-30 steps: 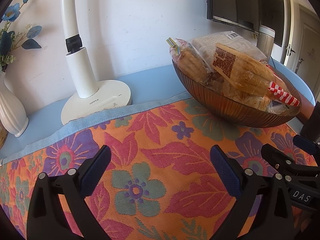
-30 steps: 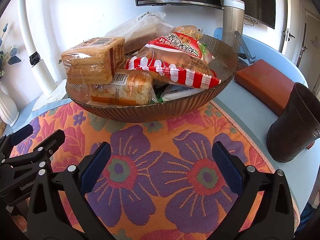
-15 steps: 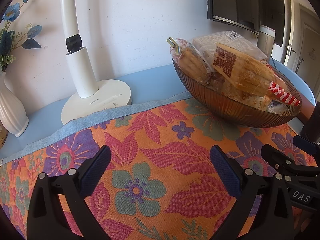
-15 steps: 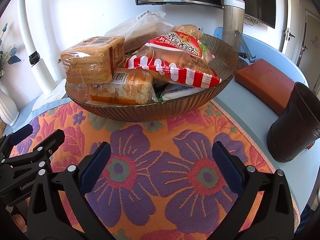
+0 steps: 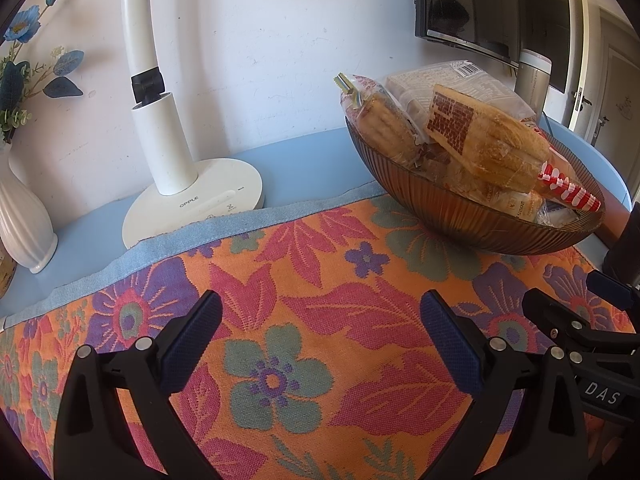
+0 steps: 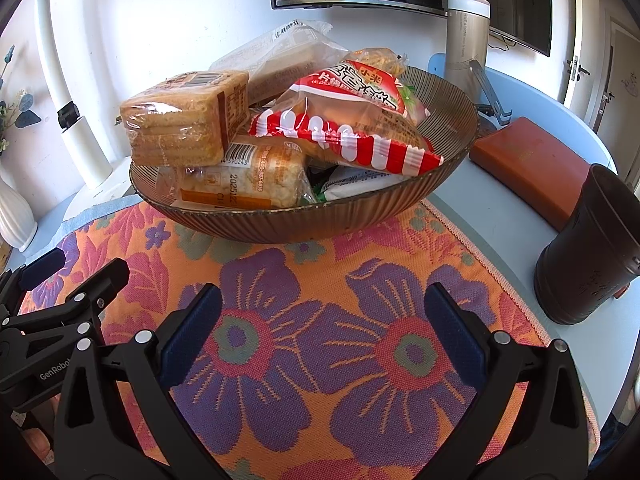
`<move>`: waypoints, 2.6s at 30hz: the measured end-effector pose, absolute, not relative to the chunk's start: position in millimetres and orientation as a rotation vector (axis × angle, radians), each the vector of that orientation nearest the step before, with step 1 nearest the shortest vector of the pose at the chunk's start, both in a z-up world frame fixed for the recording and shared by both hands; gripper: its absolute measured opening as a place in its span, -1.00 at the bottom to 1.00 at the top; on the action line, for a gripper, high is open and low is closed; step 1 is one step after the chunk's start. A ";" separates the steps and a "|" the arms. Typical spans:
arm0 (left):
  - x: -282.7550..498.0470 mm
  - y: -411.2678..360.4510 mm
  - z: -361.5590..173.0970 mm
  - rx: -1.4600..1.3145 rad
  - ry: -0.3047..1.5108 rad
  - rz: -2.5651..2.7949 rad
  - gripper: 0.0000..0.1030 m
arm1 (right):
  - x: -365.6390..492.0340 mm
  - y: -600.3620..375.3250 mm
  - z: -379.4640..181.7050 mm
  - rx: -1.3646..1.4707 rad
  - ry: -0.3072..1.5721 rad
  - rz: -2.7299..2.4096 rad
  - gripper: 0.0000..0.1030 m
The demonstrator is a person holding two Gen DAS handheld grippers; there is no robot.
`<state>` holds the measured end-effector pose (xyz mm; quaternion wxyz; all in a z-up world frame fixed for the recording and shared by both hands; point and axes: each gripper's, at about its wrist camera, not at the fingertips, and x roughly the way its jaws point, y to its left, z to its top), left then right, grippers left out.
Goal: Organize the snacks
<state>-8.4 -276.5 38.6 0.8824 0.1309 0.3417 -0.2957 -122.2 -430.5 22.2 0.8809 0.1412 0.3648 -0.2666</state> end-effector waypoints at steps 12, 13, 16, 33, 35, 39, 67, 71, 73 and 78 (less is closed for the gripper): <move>-8.3 -276.8 38.8 0.273 0.713 -0.616 0.90 | -122.4 -430.3 20.8 0.298 0.763 -0.554 0.94; -8.2 -276.7 38.7 0.273 0.714 -0.616 0.90 | -122.5 -430.4 20.8 0.297 0.763 -0.554 0.94; -7.5 -276.6 38.6 0.274 0.714 -0.617 0.90 | -122.2 -430.7 20.9 0.298 0.764 -0.553 0.94; -5.8 -273.6 37.3 0.270 0.719 -0.612 0.90 | -119.9 -428.0 19.3 0.290 0.775 -0.548 0.94; -5.7 -273.0 37.3 0.270 0.719 -0.612 0.90 | -120.2 -427.5 19.3 0.290 0.775 -0.549 0.94; -4.9 -273.4 37.5 0.270 0.721 -0.611 0.90 | -118.8 -427.0 18.9 0.288 0.779 -0.545 0.94; 1.7 -263.3 38.2 0.279 0.727 -0.554 0.90 | -106.6 -421.9 15.2 0.250 0.830 -0.520 0.94; 3.7 -262.0 38.1 0.274 0.736 -0.551 0.90 | -105.3 -420.9 14.7 0.247 0.835 -0.519 0.94; 4.9 -261.9 37.8 0.272 0.742 -0.551 0.90 | -104.9 -420.5 14.5 0.247 0.835 -0.519 0.94; 6.8 -262.7 37.2 0.271 0.747 -0.551 0.90 | -105.0 -420.5 14.6 0.246 0.835 -0.519 0.94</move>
